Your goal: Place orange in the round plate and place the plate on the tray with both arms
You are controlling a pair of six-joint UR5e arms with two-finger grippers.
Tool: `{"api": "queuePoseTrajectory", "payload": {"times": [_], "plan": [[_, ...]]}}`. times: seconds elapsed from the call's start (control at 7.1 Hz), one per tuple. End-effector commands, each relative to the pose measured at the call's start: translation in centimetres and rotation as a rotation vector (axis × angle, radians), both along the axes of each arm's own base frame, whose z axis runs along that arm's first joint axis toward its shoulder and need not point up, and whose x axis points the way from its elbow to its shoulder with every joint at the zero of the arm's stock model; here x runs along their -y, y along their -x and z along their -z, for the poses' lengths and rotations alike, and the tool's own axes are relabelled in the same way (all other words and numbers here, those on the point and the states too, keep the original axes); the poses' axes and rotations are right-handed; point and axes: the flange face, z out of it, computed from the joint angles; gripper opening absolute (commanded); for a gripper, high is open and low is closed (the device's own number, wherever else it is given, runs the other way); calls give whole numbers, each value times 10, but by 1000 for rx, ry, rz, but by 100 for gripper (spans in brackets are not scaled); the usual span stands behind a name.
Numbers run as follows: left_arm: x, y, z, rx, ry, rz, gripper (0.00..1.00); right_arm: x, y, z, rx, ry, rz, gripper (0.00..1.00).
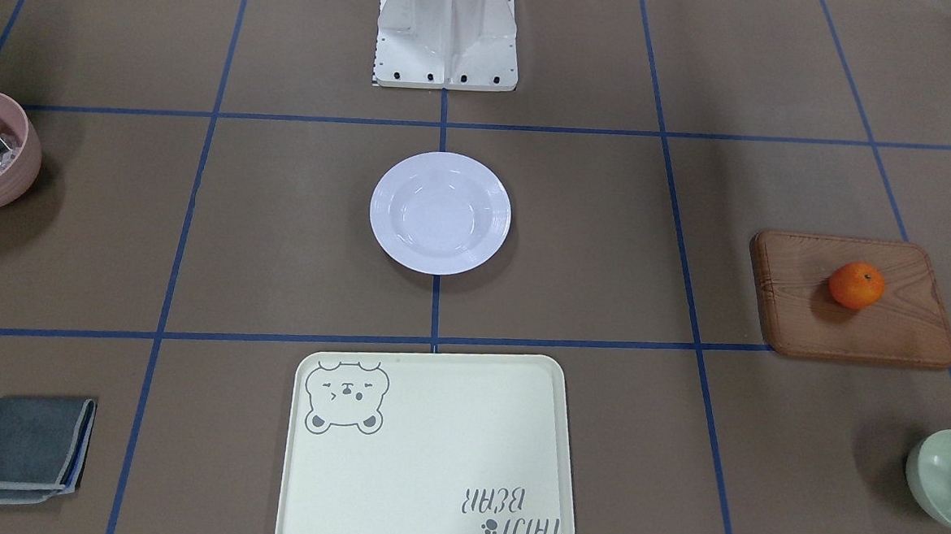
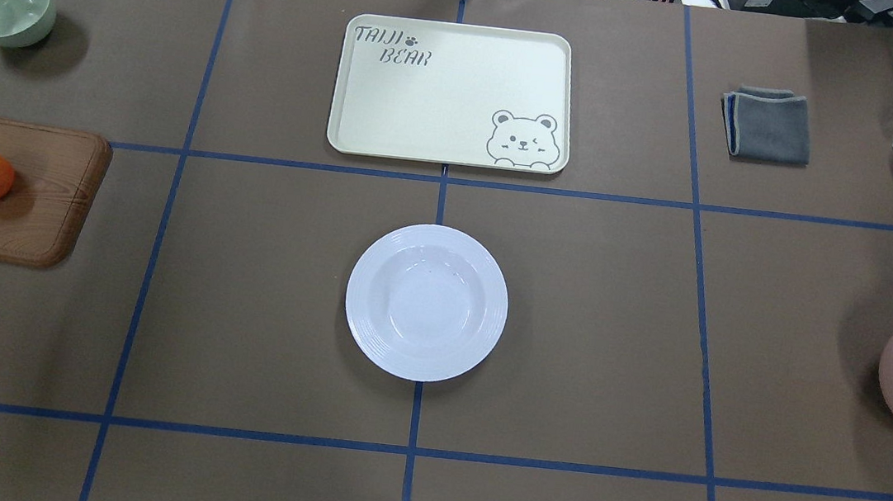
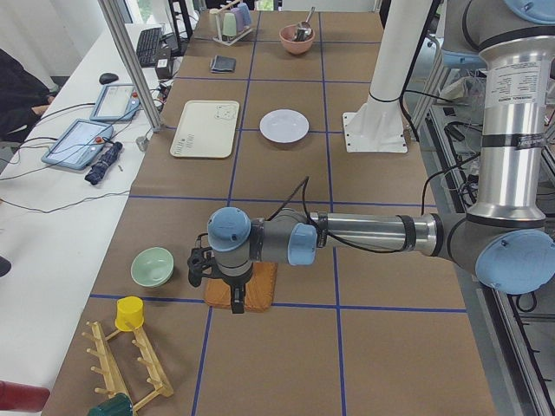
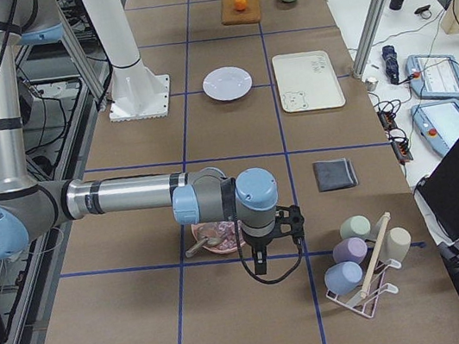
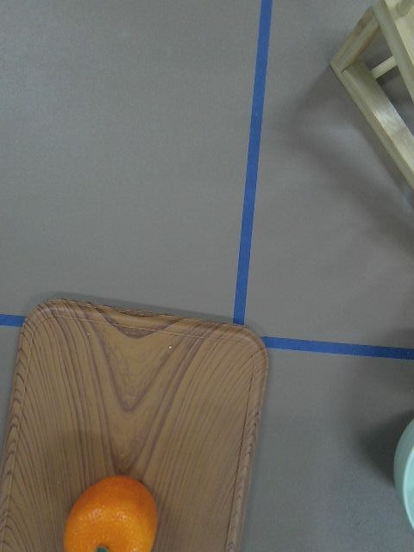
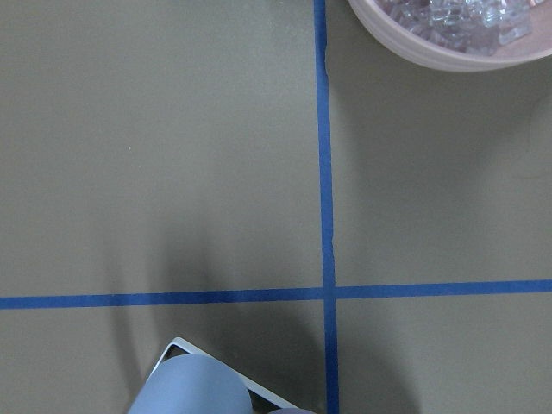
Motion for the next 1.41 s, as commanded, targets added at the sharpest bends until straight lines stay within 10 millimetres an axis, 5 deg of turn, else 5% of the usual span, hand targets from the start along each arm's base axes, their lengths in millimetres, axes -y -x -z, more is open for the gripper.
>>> {"api": "queuePoseTrajectory", "payload": {"times": [0.0, 0.99, 1.27], "plan": [[1, 0, 2, 0, -3, 0, 99, -1, 0, -1, -2, 0, 1, 100], [2, 0, 11, 1, -31, -3, 99, 3, 1, 8, -1, -21, 3, 100], [18, -18, 24, 9, -52, -35, 99, 9, 4, 14, -7, -34, 13, 100]]}}
